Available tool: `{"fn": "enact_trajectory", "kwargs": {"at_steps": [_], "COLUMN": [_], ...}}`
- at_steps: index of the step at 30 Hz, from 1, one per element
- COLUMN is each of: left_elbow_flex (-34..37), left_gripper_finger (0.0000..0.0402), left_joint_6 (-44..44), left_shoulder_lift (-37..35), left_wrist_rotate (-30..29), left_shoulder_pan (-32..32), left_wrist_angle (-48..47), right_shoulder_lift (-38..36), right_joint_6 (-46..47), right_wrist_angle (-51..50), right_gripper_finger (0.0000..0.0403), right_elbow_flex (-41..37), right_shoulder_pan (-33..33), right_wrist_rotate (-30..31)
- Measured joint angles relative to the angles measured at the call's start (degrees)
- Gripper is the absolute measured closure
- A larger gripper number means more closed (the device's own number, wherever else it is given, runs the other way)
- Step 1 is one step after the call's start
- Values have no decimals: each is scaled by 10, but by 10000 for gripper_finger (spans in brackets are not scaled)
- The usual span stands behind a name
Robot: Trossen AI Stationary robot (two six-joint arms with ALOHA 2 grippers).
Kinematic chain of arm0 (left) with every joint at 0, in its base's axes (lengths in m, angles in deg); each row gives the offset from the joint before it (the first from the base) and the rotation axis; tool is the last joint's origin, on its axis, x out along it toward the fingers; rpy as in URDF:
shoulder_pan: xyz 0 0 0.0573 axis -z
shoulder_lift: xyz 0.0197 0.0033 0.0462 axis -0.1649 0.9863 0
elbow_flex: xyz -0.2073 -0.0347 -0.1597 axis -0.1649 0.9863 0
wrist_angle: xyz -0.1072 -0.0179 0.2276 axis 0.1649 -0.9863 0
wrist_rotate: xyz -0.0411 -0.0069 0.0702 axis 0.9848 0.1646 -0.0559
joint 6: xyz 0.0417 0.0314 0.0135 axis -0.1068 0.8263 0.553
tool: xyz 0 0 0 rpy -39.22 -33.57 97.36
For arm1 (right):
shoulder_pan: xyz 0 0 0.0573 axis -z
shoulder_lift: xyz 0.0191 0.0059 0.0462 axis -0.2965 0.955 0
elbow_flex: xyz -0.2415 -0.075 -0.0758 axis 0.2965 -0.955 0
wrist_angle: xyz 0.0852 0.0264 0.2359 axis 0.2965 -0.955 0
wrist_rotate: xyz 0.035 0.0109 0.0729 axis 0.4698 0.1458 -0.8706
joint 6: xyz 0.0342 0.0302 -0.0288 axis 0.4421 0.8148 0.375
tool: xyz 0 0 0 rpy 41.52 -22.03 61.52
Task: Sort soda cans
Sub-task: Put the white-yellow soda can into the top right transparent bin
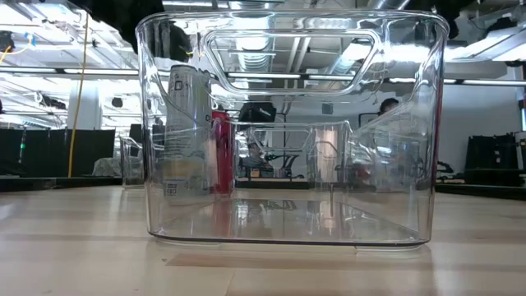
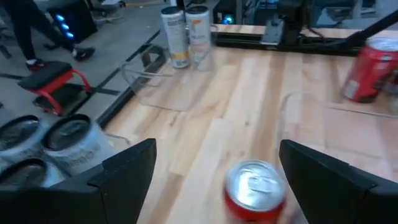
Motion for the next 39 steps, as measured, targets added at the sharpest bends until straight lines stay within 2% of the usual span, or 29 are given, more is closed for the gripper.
{"fn": "enact_trajectory", "kwargs": {"at_steps": [3,9,13,18,22,27,34,39], "left_elbow_flex": [0,0,0,0,0,0,0,0], "left_gripper_finger": [68,90,94,95,95,95,93,71], "left_joint_6": [-37,-83,-104,-112,-136,-163,-151,-161], "left_shoulder_lift": [5,42,82,122,136,167,227,253], "left_wrist_rotate": [-28,-117,-165,-235,-265,-240,-239,-226], "left_shoulder_pan": [38,164,226,274,285,278,242,205], "left_wrist_angle": [-16,-30,-16,9,12,17,74,106], "right_shoulder_lift": [-14,-6,5,26,51,81,113,135], "right_joint_6": [10,16,37,41,41,34,15,14], "right_wrist_angle": [27,79,158,266,293,316,326,322], "right_gripper_finger": [86,86,86,86,86,86,86,86], "right_elbow_flex": [-42,-98,-129,-162,-163,-163,-163,-163], "right_shoulder_pan": [-40,-142,-217,-294,-341,-375,-372,-357], "right_wrist_rotate": [0,-1,3,36,59,98,109,109]}}
